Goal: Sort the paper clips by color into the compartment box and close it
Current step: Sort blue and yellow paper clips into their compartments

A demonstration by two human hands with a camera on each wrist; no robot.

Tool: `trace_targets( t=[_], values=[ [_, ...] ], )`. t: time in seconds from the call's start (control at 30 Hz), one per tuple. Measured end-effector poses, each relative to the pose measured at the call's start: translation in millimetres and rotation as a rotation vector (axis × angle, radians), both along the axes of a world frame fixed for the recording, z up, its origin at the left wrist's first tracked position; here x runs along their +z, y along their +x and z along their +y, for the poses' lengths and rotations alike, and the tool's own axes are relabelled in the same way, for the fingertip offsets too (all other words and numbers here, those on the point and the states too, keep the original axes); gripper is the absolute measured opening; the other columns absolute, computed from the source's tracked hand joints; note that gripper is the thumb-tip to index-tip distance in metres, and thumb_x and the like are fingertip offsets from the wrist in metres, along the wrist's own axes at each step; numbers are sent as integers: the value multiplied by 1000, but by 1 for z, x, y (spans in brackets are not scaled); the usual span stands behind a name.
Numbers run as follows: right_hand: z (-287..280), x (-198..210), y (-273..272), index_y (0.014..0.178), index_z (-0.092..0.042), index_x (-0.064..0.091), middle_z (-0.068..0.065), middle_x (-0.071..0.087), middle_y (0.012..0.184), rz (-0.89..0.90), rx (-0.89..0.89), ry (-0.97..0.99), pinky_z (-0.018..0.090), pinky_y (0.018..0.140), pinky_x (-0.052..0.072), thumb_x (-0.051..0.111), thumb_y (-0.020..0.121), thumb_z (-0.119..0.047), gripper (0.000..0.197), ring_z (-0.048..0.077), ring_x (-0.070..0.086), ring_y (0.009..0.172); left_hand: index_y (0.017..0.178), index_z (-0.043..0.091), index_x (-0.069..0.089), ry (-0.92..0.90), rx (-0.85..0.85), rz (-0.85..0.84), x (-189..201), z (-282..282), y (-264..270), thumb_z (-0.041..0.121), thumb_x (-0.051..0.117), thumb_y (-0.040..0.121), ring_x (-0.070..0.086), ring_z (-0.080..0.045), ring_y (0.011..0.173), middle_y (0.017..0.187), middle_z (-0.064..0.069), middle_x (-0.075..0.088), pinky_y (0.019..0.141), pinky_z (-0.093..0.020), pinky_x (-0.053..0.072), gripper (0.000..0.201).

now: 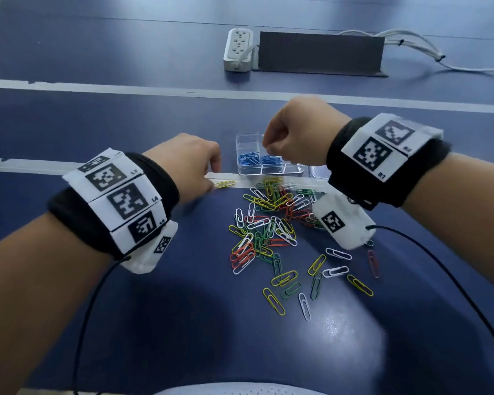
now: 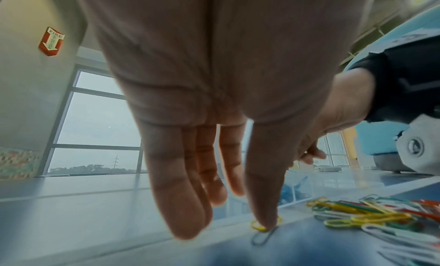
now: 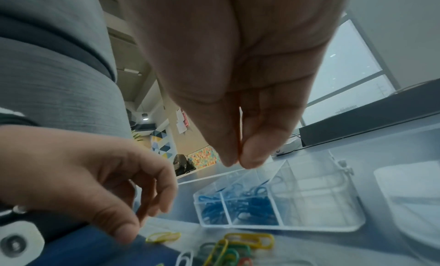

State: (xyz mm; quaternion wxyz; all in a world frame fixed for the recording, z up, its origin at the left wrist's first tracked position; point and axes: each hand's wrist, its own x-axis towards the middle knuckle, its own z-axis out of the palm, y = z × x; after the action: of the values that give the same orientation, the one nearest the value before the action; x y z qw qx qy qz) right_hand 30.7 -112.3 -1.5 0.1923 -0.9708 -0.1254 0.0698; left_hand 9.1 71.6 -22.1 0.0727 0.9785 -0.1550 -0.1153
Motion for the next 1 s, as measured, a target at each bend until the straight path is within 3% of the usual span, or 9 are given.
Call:
trace_targets(
  t=[0.17, 0.27, 0.37, 0.53, 0.67, 0.77, 0.87, 0.93, 1.0],
  values=[
    [-1, 0, -17, 88, -12, 77, 7, 74, 85, -33, 86, -68, 28, 81, 53, 58, 80, -11, 21, 19, 62, 76, 94, 22, 65, 77, -27, 38, -5, -8, 1, 39, 65, 80, 50, -20, 87, 88, 3, 54, 81, -30, 45, 22],
    [2, -2, -23, 87, -11, 76, 9, 74, 85, 8, 127, -141, 32, 80, 56, 55, 81, -11, 22, 27, 67, 79, 77, 23, 61, 92, -43, 20, -1, -16, -1, 27, 61, 82, 55, -25, 86, 80, 0, 55, 73, -29, 43, 7],
    [4, -8, -23, 95, -10, 73, 12, 70, 90, 69, 118, -254, 30, 77, 54, 52, 85, -12, 23, 31, 65, 80, 63, 23, 50, 112, -54, 25, -1, -20, -4, 20, 55, 83, 48, -21, 78, 66, 4, 47, 69, -27, 39, 21],
    [2, -17, -23, 95, -9, 69, 12, 57, 84, 76, 129, -354, 32, 72, 51, 53, 85, -7, 18, 34, 61, 80, 73, 22, 59, 2, -106, 98, 2, -23, -10, 19, 60, 77, 50, -15, 71, 65, 11, 52, 70, -24, 43, 5],
    [1, -15, -29, 77, -13, 63, 10, 59, 78, 89, 149, -346, 28, 68, 48, 56, 83, -15, 10, 30, 58, 75, 91, 30, 57, -100, -140, 125, 1, -28, -13, 17, 57, 80, 46, -2, 61, 65, 12, 52, 72, -22, 39, 17],
    [-4, -10, -30, 70, -20, 64, 4, 65, 77, 126, 109, -242, 29, 73, 52, 62, 78, -22, 8, 25, 60, 77, 80, 27, 55, -116, -151, 142, 4, -32, -14, 15, 50, 80, 45, -5, 61, 67, 8, 52, 68, -23, 39, 13],
    [-12, -7, -29, 81, -26, 67, -3, 63, 71, 180, 43, -112, 29, 78, 53, 61, 78, -25, 7, 19, 59, 74, 64, 23, 42, -109, -150, 126, 3, -35, -12, 12, 47, 81, 42, -7, 60, 64, 7, 47, 55, -19, 34, 21],
    [-17, -6, -29, 93, -29, 69, -7, 59, 64, 203, 27, -58, 27, 78, 52, 57, 80, -24, 18, 18, 57, 69, 64, 23, 39, -96, -135, 129, 1, -36, -10, 12, 45, 83, 40, -5, 59, 63, 8, 45, 55, -21, 33, 22],
    [-18, -6, -31, 92, -30, 70, -9, 55, 60, 215, 28, -29, 25, 75, 48, 54, 81, -22, 21, 13, 55, 64, 70, 23, 43, -88, -128, 149, 0, -36, -10, 15, 46, 83, 40, -5, 60, 65, 8, 46, 60, -27, 34, 15]
  ],
)
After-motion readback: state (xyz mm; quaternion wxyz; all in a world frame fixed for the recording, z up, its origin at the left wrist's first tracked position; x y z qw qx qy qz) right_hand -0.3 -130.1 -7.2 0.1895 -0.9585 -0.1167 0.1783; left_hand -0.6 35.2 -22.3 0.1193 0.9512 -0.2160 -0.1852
